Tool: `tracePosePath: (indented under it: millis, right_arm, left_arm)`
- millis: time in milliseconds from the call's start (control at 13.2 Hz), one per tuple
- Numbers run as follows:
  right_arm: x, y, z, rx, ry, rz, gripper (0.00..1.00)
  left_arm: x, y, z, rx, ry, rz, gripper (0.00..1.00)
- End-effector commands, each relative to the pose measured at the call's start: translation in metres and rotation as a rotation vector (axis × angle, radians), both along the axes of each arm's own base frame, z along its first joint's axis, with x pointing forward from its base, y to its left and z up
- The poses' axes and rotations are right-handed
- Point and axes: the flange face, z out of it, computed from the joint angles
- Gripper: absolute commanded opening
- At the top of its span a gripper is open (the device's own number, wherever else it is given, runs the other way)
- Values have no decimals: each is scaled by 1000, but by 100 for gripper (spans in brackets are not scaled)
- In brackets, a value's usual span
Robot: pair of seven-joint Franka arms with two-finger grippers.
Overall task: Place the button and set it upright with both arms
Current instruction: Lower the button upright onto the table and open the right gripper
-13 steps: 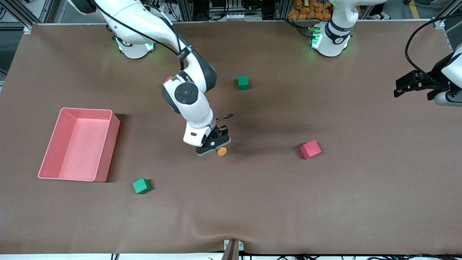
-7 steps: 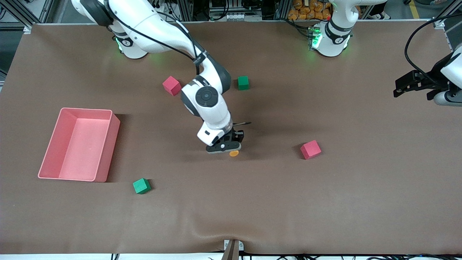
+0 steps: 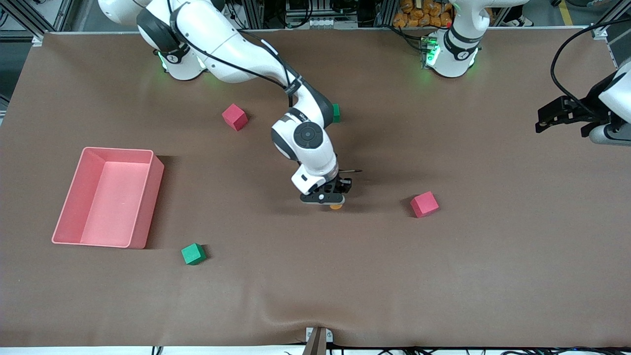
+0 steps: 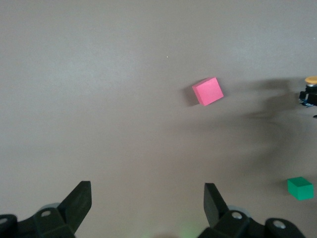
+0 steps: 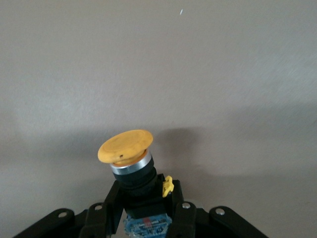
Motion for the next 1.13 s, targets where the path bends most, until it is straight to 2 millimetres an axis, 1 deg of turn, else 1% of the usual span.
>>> tracePosePath:
  millis: [0, 151, 227, 302, 378, 529, 605, 756, 907, 1058]
  right_arm:
    - [-2, 12, -4, 10, 8, -21, 9]
    - [-6, 14, -14, 8, 25, -69, 18]
    - [-8, 15, -15, 8, 29, -78, 41]
    - [-10, 16, -18, 2, 29, -71, 72]
    - [-15, 19, -21, -6, 26, -63, 100]
    - [-17, 21, -19, -9, 18, -56, 100]
    - [-15, 21, -12, -5, 13, -56, 100]
    - [-6, 14, 18, 10, 5, -73, 100]
    - [5, -3, 46, -30, 35, -91, 100]
    - [18, -29, 76, -81, 81, -117, 100]
  left_arm:
    - [3, -4, 1, -7, -3, -3, 100]
    - [3, -14, 0, -8, -2, -20, 100]
    - [2, -16, 0, -10, -1, -23, 100]
    - [3, -19, -1, -11, 0, -28, 100]
    - [3, -24, -3, -11, 5, -37, 100]
    - [3, -25, -5, -13, 10, -39, 100]
    - [4, -24, -6, -13, 13, -39, 100]
    - [5, -26, -9, -14, 17, -42, 100]
    - [8, -31, -15, -18, 27, -43, 100]
    - [14, -37, -28, -20, 50, -51, 100]
